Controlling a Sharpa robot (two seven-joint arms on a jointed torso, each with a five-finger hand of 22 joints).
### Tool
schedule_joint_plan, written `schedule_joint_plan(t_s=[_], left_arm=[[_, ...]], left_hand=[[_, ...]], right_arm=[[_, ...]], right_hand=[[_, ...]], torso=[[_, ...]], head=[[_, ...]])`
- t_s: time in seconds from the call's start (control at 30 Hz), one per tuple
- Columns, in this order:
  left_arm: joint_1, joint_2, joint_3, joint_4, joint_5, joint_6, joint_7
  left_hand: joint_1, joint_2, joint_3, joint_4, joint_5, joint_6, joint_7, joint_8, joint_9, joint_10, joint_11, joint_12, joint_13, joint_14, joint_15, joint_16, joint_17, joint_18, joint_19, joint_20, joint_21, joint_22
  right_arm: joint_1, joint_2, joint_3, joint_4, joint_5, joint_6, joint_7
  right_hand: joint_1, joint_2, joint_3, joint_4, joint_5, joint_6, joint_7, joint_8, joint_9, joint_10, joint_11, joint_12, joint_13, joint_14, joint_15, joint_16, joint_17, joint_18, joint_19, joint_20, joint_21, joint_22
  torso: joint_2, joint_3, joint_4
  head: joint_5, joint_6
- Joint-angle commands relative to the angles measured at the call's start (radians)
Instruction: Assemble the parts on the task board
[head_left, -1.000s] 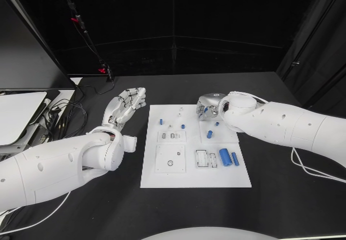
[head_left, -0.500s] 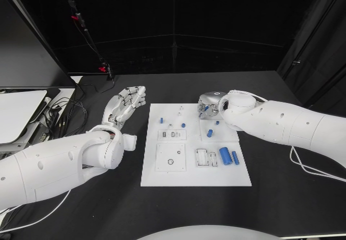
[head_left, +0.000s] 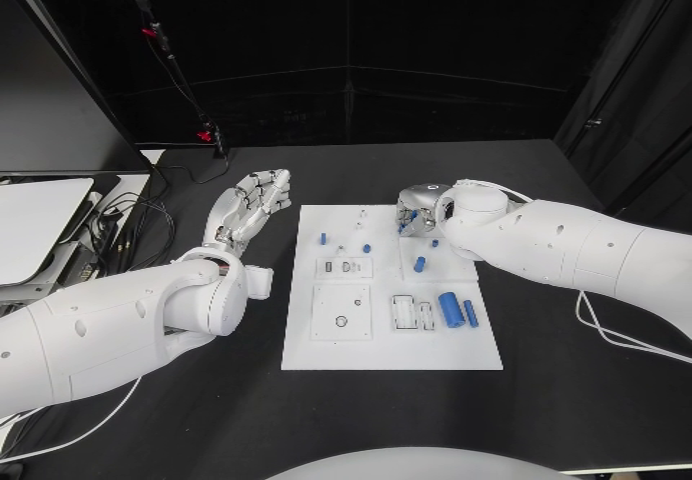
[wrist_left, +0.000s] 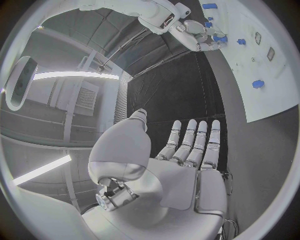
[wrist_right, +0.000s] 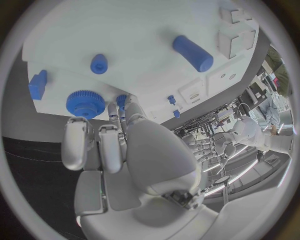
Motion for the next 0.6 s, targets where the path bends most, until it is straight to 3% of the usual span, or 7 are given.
schedule_joint_plan(t_s=[0.03, 0.33, 0.6], left_arm=[[0.001, 0.001, 0.001, 0.000, -0.007, 0.009, 0.290], [0.001, 0.001, 0.001, -0.001, -0.007, 0.009, 0.289], [0.001, 0.003, 0.001, -0.003, -0.007, 0.010, 0.288]], left_hand=[[0.001, 0.011, -0.003, 0.000, 0.006, 0.000, 0.155, 0.004, -0.001, 0.003, 0.001, 0.006, -0.001, 0.004, 0.000, -0.002, -0.001, 0.012, 0.004, -0.001, 0.005, -0.001], [0.001, 0.011, -0.003, 0.000, 0.006, 0.000, 0.155, 0.004, -0.001, 0.003, 0.001, 0.006, -0.001, 0.004, 0.000, -0.002, -0.001, 0.012, 0.004, -0.001, 0.005, -0.001], [0.002, 0.012, -0.004, 0.000, 0.007, 0.000, 0.155, 0.004, -0.002, 0.003, 0.001, 0.006, -0.001, 0.004, 0.000, -0.003, -0.001, 0.012, 0.003, -0.001, 0.005, -0.002]], right_arm=[[0.002, 0.004, 0.001, -0.003, -0.007, 0.024, -0.013], [-0.001, 0.009, 0.001, -0.011, -0.007, 0.032, -0.014], [-0.005, 0.007, 0.001, -0.008, -0.018, -0.008, -0.001]], right_hand=[[0.011, 0.000, 0.005, 0.001, -0.004, 0.004, -0.003, -0.005, 0.001, 0.008, 0.000, -0.006, 0.001, 0.041, 0.001, -0.005, -0.002, 0.003, -0.002, 0.004, -0.004, -0.002], [0.017, 0.004, 0.016, 0.005, -0.004, 0.018, -0.007, -0.010, 0.002, 0.040, -0.005, -0.011, 0.001, 0.042, -0.001, -0.005, -0.001, 0.003, -0.001, 0.004, -0.005, -0.001], [0.058, 0.020, 0.053, 0.000, -0.003, 0.112, -0.009, 0.019, 0.015, 0.127, -0.034, -0.022, -0.001, 0.044, -0.026, -0.006, 0.004, 0.003, 0.002, -0.017, -0.005, 0.002]], torso=[[0.000, -0.0003, 0.0011], [0.000, -0.0008, 0.0006], [-0.001, -0.0007, 0.0017]], head=[[0.000, -0.002], [0.001, -0.004], [0.001, -0.002]])
